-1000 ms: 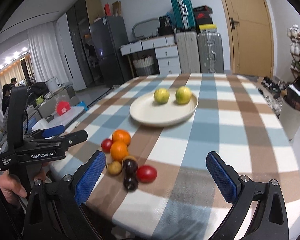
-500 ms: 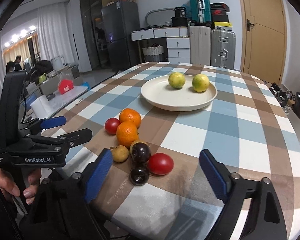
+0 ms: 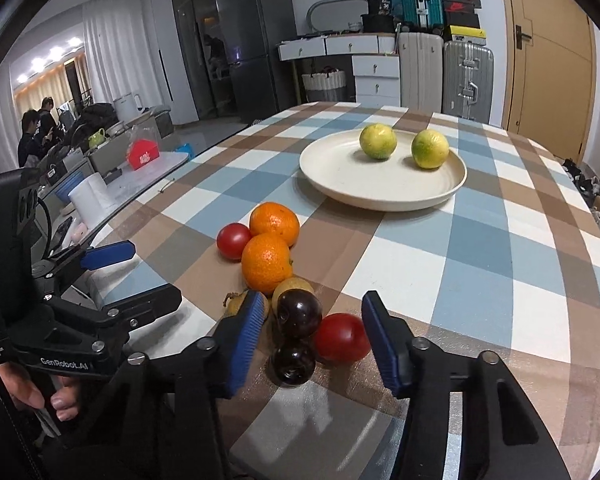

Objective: Organize fruits
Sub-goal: 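Grasp a dark plum with the right gripper while the left gripper grasps another plum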

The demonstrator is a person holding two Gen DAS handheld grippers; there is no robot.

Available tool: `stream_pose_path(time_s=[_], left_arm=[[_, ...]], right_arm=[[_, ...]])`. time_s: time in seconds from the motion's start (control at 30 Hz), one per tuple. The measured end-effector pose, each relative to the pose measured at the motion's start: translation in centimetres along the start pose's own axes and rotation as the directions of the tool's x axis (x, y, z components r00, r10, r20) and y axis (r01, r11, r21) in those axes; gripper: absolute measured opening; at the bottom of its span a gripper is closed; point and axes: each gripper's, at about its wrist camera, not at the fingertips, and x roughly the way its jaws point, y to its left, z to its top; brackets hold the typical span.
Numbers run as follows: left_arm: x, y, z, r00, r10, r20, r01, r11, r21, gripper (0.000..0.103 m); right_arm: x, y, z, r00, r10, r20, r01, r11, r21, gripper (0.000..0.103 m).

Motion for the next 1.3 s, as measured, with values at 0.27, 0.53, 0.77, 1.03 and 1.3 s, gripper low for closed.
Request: stream_pose_path(time_s=[0.27, 0.53, 0.77, 1.03, 1.3], left_arm=[[0.1, -0.9, -0.5, 0.999, -0.033, 0.002, 0.033, 0.999, 0.037, 0.102], [0.0, -1.7, -0.8, 0.999, -0.044, -0.005, 0.044, 0.997, 0.057, 0.102], [0.2, -2.6, -1.0, 0.998, -0.063, -0.022, 0.065, 0.995, 0.075, 0.102], [0.4, -4.7, -0.9, 0.991, -0.123, -0.055, 0.128, 0.988, 0.091, 0.102], [1.5, -7.7, -0.5, 0.968, -0.221, -0.119, 0.233, 0.968, 0.097, 0.102]], right_arm=[[0.1, 0.0, 0.3, 1.000, 0.011, -0.009, -0.012, 1.000, -0.026, 0.037], [0.2, 1.4, 0.1, 1.000, -0.013, -0.019, 0.011, 0.993, -0.119, 0.025], [-0.2, 0.3, 0.1, 1.000, 0.030, 0.002, -0.029, 0.998, -0.051, 0.024], [-1.4, -2.0, 0.5, 0.994, 0.087, 0.065, -0.092, 0.993, 0.070, 0.024], [-2.7, -4.0, 0.3, 0.990, 0.090, 0.106, -0.103, 0.987, 0.124, 0.024]])
